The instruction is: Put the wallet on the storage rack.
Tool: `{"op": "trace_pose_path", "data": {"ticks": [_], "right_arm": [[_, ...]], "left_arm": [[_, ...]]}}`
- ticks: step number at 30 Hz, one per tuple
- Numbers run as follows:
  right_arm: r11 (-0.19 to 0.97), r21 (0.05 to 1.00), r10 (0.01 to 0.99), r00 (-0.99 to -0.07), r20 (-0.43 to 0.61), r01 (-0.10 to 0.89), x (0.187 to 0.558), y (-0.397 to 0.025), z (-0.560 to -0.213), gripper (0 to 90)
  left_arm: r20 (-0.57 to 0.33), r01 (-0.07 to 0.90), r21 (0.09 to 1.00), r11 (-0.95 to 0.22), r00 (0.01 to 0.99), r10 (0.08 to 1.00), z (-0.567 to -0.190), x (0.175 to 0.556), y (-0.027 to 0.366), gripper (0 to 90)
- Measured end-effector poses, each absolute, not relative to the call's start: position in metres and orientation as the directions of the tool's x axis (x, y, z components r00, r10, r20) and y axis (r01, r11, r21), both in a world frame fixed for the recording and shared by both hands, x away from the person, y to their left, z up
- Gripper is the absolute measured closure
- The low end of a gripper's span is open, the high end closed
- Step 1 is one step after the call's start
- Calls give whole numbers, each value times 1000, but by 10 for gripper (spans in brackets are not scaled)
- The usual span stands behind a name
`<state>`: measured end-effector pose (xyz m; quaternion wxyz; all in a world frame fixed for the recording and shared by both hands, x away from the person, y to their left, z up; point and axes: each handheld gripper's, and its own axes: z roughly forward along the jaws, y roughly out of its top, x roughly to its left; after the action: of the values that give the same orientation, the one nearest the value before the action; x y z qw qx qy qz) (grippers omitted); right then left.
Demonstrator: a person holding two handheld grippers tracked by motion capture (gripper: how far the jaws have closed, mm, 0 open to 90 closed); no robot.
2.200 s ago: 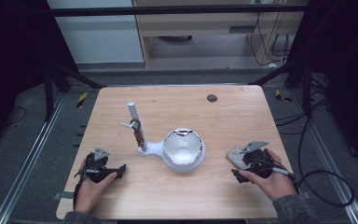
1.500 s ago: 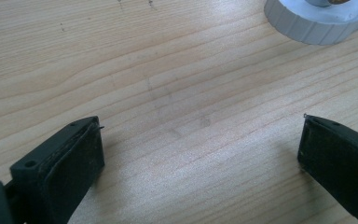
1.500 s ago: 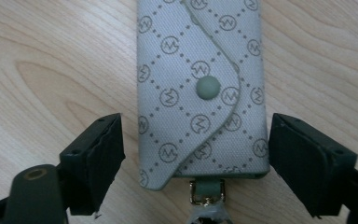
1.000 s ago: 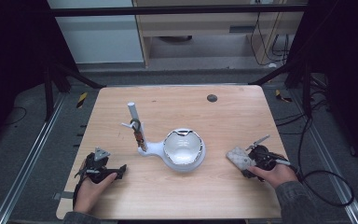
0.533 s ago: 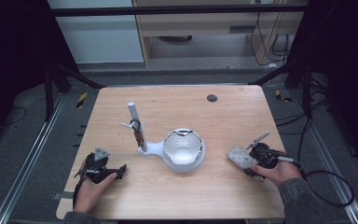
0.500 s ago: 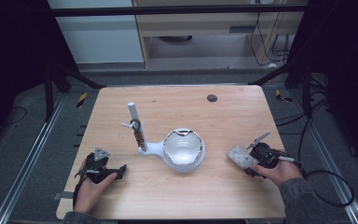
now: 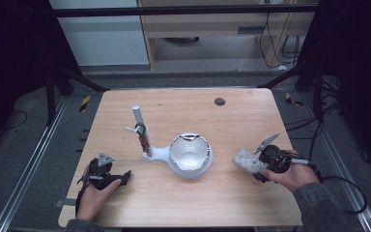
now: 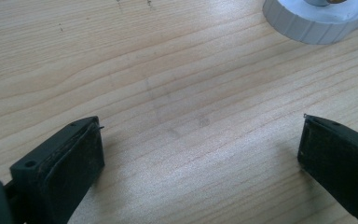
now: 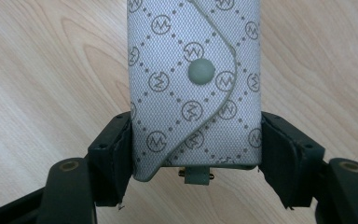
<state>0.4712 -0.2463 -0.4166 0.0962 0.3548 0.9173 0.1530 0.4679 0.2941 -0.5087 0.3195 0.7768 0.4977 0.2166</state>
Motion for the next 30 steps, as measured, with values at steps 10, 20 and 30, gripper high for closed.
{"op": "trace_pose_path", "data": {"ticks": [10, 20, 30], "right_arm": [[727, 363, 651, -753, -96, 583, 470, -236, -391, 323], [765, 351, 611, -780, -134, 539, 472, -222, -372, 323], [805, 324, 566, -807, -167, 497, 471, -207, -358, 324]], "left_arm": [[18, 635, 712, -301, 412, 911, -509, 468, 294, 0], [18, 635, 712, -302, 412, 911, -509, 468, 294, 0], [20, 634, 712, -302, 411, 911, -509, 468, 294, 0]]}}
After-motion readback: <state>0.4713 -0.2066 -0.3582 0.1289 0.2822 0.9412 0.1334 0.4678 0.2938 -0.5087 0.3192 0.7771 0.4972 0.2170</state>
